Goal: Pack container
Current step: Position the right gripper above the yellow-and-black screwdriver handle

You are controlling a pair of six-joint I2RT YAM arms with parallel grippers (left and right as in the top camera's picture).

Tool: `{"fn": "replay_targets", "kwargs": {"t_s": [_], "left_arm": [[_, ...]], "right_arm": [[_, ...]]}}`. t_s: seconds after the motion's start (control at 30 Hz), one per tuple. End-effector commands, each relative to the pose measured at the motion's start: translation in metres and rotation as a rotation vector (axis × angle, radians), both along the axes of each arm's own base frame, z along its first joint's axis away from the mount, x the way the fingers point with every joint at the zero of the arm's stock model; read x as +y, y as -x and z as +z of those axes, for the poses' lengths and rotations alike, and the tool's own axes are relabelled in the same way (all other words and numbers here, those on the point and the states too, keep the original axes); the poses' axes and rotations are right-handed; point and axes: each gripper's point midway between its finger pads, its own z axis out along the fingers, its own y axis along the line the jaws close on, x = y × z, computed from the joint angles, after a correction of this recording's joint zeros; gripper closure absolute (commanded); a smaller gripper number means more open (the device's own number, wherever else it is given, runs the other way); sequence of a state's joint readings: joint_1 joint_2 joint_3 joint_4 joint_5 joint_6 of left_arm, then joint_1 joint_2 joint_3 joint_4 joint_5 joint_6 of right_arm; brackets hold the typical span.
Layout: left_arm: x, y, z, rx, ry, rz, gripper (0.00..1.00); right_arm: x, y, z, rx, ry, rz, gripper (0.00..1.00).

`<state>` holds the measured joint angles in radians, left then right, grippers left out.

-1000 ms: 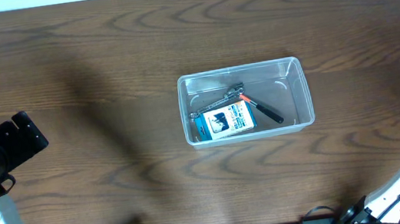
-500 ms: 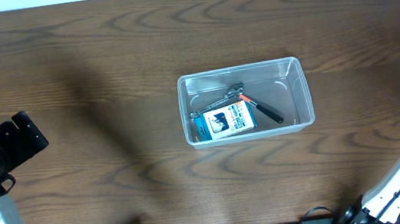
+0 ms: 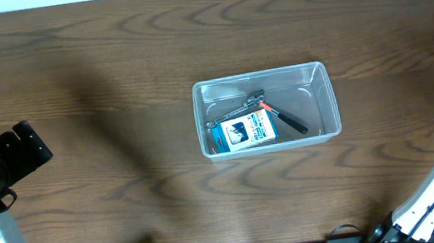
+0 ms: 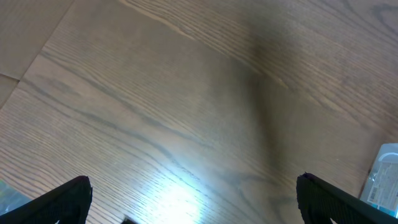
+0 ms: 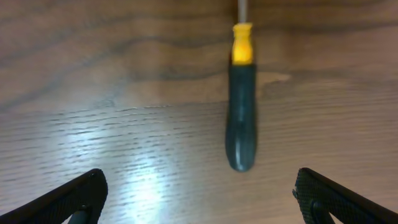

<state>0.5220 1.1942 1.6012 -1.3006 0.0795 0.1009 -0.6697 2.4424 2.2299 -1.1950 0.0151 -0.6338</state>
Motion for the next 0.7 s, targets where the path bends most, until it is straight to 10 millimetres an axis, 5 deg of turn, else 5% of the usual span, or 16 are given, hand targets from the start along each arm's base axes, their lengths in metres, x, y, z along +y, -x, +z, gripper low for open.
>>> {"fn": "replay_targets", "kwargs": {"t_s": [0.0,0.67], "left_arm": [[0.001,-0.001,0.003,-0.013,0.007,0.011,0.02],[0.001,-0.001,0.003,-0.013,0.007,0.011,0.02]], "right_arm": [[0.003,-0.002,-0.011,-0.005,-0.036,0.051,0.01],[-0.025,0.006,-0.009,-0.098,-0.076,-0.056,0.01]]}}
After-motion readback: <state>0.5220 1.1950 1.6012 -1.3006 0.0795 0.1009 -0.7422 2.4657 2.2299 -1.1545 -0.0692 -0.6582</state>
